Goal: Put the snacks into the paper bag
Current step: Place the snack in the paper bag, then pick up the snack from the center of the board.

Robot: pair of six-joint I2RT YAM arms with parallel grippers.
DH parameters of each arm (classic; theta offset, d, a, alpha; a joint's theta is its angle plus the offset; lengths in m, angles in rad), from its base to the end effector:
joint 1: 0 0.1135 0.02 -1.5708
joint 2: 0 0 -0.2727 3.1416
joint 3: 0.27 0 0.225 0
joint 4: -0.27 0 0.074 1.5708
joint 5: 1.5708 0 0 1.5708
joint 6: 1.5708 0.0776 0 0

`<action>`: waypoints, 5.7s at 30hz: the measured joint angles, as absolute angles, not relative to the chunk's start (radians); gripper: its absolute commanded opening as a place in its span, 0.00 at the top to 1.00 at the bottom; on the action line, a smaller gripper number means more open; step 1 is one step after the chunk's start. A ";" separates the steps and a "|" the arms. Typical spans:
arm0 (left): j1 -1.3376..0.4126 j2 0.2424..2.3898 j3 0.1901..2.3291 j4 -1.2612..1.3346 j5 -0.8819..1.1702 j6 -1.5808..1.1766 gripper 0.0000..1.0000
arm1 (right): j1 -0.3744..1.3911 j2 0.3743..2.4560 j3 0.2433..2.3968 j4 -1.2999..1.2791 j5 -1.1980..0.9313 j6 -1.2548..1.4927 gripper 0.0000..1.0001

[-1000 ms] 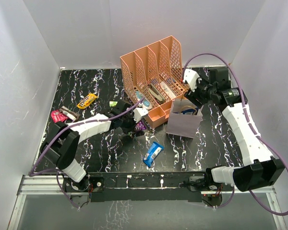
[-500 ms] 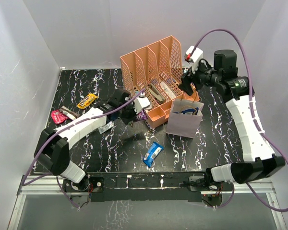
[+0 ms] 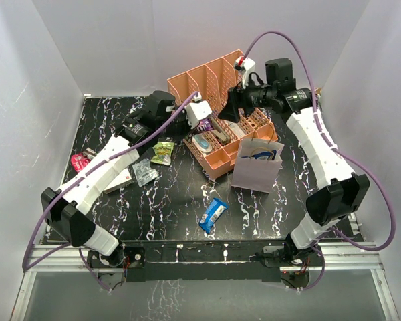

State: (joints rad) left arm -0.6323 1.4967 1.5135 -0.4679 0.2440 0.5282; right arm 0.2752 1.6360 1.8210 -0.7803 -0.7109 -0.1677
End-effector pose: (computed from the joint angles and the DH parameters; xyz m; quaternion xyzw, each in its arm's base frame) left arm 0.2712 -0.2220 0.3840 0.5151 0.6679 -0.1304 0.5210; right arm 0.3229 0.1438 0.4100 -0.3410 0.7721 0.3306 0.4222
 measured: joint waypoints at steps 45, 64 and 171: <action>-0.632 1.483 1.535 -0.480 0.276 0.466 0.38 | 0.340 1.713 1.802 -0.747 -0.878 -0.154 0.92; -0.552 1.402 1.470 -0.510 0.216 0.479 0.24 | 0.278 1.191 1.735 -0.965 -0.488 -0.606 0.92; -0.752 1.552 1.121 -0.397 0.428 0.233 0.08 | 0.275 1.293 1.536 -0.855 -0.347 -0.537 0.16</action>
State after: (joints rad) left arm -0.7517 1.5524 1.1206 -0.3969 0.4282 0.2333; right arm 0.2749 1.2934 1.5356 -0.8555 -0.3466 -0.5365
